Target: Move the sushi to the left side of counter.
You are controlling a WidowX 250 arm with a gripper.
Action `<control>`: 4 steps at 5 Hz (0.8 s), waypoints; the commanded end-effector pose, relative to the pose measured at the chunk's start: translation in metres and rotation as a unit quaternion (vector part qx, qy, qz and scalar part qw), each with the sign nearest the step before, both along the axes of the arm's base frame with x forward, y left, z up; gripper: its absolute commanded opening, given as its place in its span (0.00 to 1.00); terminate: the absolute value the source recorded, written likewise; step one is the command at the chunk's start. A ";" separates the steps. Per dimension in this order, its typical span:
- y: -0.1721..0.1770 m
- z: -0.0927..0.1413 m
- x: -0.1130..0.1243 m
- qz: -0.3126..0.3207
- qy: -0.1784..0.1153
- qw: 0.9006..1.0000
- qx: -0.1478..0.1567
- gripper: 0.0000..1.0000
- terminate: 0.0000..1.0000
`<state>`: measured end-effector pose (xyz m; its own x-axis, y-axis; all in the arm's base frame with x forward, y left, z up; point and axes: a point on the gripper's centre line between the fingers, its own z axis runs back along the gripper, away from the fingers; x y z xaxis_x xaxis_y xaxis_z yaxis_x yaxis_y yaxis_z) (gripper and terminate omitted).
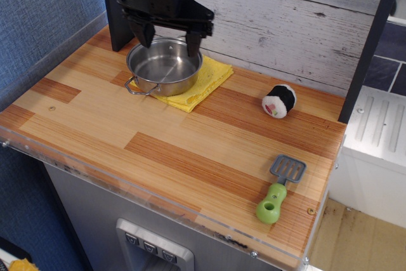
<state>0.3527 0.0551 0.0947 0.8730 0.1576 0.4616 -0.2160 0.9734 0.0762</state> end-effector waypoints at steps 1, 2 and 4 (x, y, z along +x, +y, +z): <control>-0.061 0.004 0.008 -0.094 -0.004 0.996 -0.008 1.00 0.00; -0.087 -0.007 0.011 -0.138 0.001 0.990 -0.020 1.00 0.00; -0.116 -0.035 0.023 -0.207 0.011 0.978 -0.023 1.00 0.00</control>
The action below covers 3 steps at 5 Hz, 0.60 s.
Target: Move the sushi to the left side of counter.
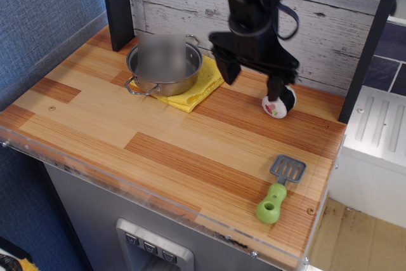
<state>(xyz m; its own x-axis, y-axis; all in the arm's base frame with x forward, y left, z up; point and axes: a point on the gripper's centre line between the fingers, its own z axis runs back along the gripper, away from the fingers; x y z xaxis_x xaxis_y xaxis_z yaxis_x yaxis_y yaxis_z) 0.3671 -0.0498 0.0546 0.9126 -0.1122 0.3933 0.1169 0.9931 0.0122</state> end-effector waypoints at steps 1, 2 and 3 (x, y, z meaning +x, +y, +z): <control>-0.018 -0.002 0.017 -0.076 -0.025 0.997 -0.015 1.00 0.00; -0.023 -0.010 0.025 -0.087 -0.019 0.996 -0.023 1.00 0.00; -0.025 -0.014 0.027 -0.085 -0.031 0.996 -0.024 0.00 0.00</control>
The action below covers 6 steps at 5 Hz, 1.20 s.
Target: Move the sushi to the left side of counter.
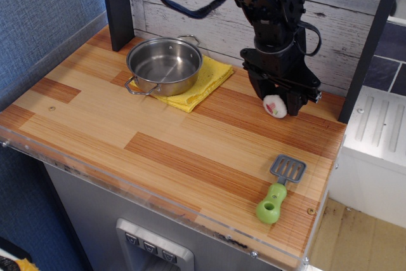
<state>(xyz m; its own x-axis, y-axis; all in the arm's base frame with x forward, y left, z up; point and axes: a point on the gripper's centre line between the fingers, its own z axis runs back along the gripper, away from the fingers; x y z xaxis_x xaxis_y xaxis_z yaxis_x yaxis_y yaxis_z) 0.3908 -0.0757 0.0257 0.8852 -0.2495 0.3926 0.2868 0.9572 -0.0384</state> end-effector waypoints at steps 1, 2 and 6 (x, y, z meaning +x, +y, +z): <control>0.005 0.015 0.002 0.008 -0.038 0.999 -0.003 0.00 0.00; 0.011 0.019 -0.001 0.013 -0.035 0.999 -0.005 0.00 0.00; 0.109 0.108 -0.053 0.186 -0.071 0.980 -0.002 0.00 0.00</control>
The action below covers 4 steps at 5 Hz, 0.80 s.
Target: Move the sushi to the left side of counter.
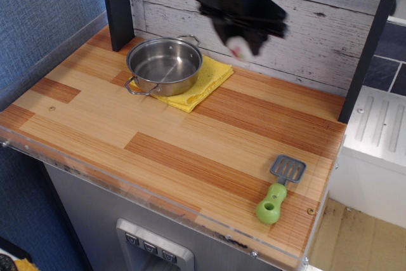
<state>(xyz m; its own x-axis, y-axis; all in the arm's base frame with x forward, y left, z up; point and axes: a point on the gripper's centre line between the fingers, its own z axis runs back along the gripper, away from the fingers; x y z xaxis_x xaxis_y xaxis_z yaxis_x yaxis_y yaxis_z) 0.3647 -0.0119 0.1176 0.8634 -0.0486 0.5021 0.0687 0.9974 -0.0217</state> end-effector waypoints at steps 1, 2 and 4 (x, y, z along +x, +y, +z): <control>0.091 0.003 -0.048 0.130 0.014 0.991 0.025 0.00 0.00; 0.138 -0.008 -0.066 0.172 0.014 0.984 0.038 0.00 0.00; 0.227 -0.031 -0.081 0.250 0.040 0.966 0.045 0.00 0.00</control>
